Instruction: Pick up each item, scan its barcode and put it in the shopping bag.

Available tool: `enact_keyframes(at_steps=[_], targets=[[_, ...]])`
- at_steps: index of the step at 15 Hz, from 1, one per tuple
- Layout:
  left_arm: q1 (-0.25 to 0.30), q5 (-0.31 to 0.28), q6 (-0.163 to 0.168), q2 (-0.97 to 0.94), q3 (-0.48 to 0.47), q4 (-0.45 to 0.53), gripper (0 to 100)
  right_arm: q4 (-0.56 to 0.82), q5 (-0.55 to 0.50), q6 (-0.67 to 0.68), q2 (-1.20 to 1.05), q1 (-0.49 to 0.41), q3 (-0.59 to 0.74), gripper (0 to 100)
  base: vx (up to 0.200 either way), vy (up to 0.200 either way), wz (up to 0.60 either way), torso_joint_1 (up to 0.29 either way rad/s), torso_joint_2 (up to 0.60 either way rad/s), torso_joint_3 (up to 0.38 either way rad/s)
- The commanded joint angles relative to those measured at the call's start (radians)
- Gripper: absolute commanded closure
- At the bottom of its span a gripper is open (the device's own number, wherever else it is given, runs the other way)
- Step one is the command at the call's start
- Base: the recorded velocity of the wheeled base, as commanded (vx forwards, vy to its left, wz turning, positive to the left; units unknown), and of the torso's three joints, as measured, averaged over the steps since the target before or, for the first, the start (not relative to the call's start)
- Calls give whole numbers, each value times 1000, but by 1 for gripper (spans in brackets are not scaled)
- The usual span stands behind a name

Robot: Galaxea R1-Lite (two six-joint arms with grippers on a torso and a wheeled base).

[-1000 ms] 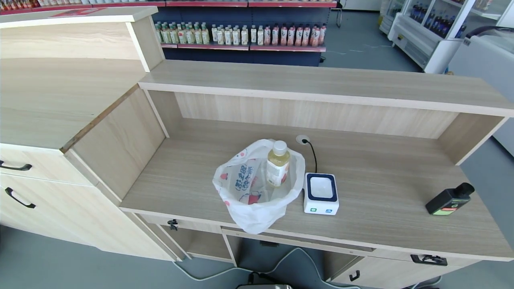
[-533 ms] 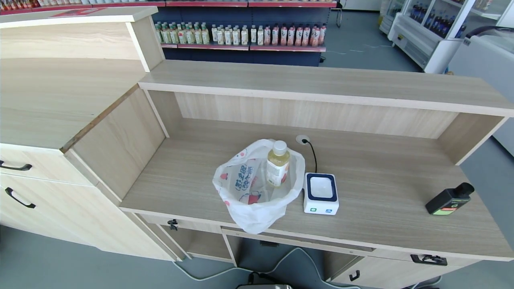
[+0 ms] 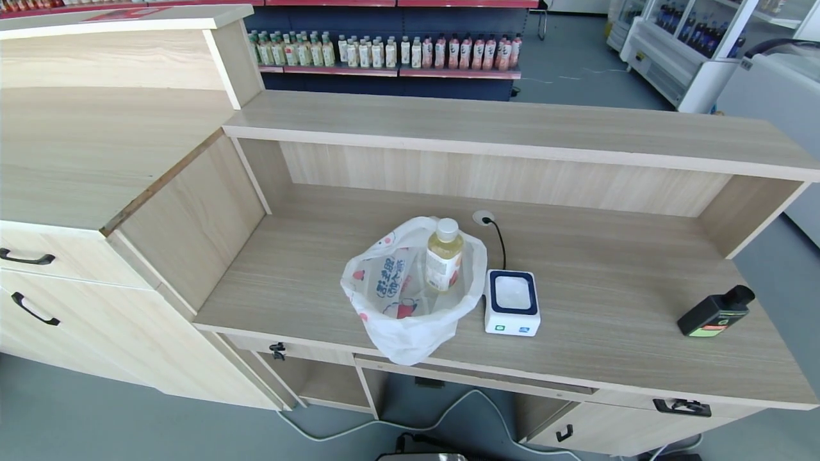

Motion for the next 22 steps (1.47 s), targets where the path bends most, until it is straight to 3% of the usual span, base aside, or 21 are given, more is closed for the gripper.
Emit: enact_keyframes(at_steps=[1,4,9,14,17,20,22], targets=[[0,1,-2,0,2,-1,0,0,6,-2,7,0,-10,0,-200,0,0,7,12,2],[0,10,-2,0,2,-2,0,-22,6,-2,36,-2,-33,0,-200,0,0,-4,-2,9],[0,12,-4,0,2,-2,0,-232,22,-36,158,29,-27,0,0,0,0,0,0,0],[0,12,-2,0,2,-2,0,-252,21,-74,227,-19,-21,0,0,0,0,0,0,0],[0,12,-4,0,2,-2,0,-401,21,-80,365,-57,-31,0,0,0,0,0,0,0],[0,12,-4,0,2,-2,0,-450,24,-72,446,-71,-100,0,0,0,0,0,0,0],[0,12,-4,0,2,-2,0,-450,81,-57,533,-141,-172,0,0,0,0,0,0,0]])
